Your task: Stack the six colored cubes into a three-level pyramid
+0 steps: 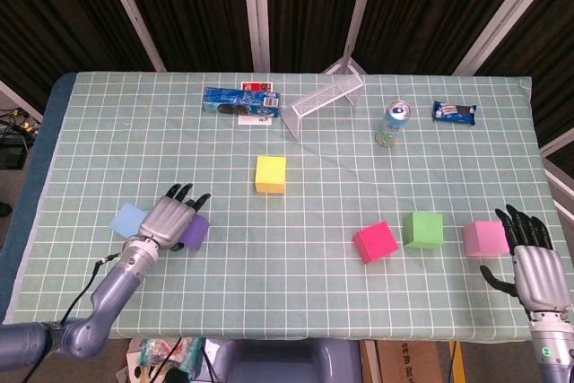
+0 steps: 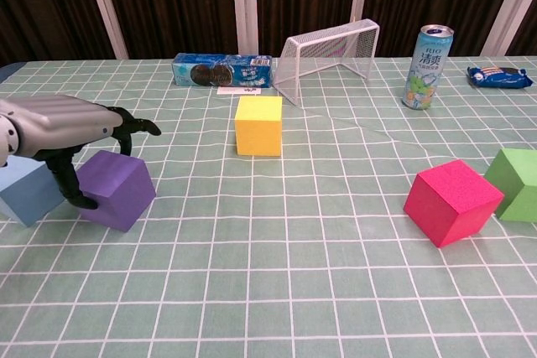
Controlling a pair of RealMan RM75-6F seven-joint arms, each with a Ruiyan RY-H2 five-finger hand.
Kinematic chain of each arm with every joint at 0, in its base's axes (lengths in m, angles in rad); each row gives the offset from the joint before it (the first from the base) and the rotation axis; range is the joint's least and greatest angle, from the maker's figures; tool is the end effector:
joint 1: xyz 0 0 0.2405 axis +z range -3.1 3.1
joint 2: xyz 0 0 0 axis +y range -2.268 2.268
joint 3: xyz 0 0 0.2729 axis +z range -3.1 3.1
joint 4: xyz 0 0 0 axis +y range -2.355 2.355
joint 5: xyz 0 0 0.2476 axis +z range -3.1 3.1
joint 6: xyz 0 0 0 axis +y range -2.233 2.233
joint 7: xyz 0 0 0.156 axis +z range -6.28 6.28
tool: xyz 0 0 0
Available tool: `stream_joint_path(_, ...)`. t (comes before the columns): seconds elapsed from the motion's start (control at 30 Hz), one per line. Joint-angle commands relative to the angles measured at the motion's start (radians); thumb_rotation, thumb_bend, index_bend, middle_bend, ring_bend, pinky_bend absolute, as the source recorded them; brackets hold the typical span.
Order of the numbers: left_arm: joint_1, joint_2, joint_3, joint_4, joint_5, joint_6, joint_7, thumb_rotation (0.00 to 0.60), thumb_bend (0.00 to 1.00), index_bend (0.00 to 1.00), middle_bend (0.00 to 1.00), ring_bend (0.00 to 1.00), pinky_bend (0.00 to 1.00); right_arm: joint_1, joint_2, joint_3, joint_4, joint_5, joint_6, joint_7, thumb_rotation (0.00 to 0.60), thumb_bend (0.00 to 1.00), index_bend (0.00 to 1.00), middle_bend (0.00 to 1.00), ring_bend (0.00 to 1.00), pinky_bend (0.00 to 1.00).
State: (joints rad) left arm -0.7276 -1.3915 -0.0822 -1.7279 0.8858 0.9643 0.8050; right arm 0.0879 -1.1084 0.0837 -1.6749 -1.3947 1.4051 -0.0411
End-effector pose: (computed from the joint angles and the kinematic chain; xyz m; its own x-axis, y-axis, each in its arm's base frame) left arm -0.1808 0.3314 -0.0363 0.7194 0.3091 0.6220 0.6914 -0.4046 -0.5986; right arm -0.3426 -0.2048 0.1279 0.3674 -0.0548 0.9284 -0.9251 0.0817 0.3709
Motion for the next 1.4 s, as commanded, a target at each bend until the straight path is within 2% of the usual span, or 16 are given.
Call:
stream_joint_path(0.03, -0.004, -0.014, 0.001, 0.006, -0.001, 0.013, -0.014, 0.6, 0.26, 0.07, 0.41, 0.02, 0.11, 0.0, 0.001, 0.0, -0.002, 0.002, -0.002, 0.003, 0.6, 0.26, 0.0, 0.0, 0.0, 0.0)
stream_joint_path(0.23, -0.01, -0.002, -0.008, -0.029, 0.0, 0.047, -0.031, 0.6, 0.26, 0.08, 0.42, 0.02, 0.11, 0.0, 0.006, 0.001, -0.01, 0.013, -0.009, 0.012, 0.6, 0.26, 0.0, 0.0, 0.0, 0.0)
stream_joint_path(0.4, -0.021, 0.046, -0.048, -0.107, -0.035, 0.086, -0.042, 0.6, 0.26, 0.08, 0.42, 0.02, 0.11, -0.001, 0.012, 0.003, -0.017, 0.027, -0.018, 0.023, 0.6, 0.26, 0.0, 0.0, 0.0, 0.0)
stream_joint_path(0.7, -0.105, 0.084, -0.158, -0.153, -0.256, 0.121, -0.004, 0.6, 0.26, 0.06, 0.42, 0.02, 0.11, 0.006, 0.022, 0.006, -0.035, 0.06, -0.05, 0.035, 0.6, 0.26, 0.0, 0.0, 0.0, 0.0)
stream_joint_path(0.83, -0.17, 0.061, -0.194, -0.097, -0.368, 0.112, 0.024, 0.6, 0.26, 0.03, 0.42, 0.02, 0.11, 0.012, 0.025, 0.006, -0.041, 0.075, -0.07, 0.034, 0.6, 0.26, 0.0, 0.0, 0.0, 0.0)
stream_joint_path(1.07, -0.256, -0.005, -0.22, 0.04, -0.481, 0.081, 0.039, 0.6, 0.26, 0.0, 0.42, 0.02, 0.11, 0.017, 0.021, 0.014, -0.033, 0.081, -0.068, 0.024, 0.6, 0.26, 0.0, 0.0, 0.0, 0.0)
stream_joint_path(1.4, -0.338, -0.092, -0.212, 0.208, -0.582, 0.032, 0.058, 0.6, 0.26, 0.0, 0.42, 0.02, 0.11, 0.008, -0.02, 0.018, 0.038, 0.008, 0.022, -0.004, 0.6, 0.26, 0.0, 0.0, 0.0, 0.0)
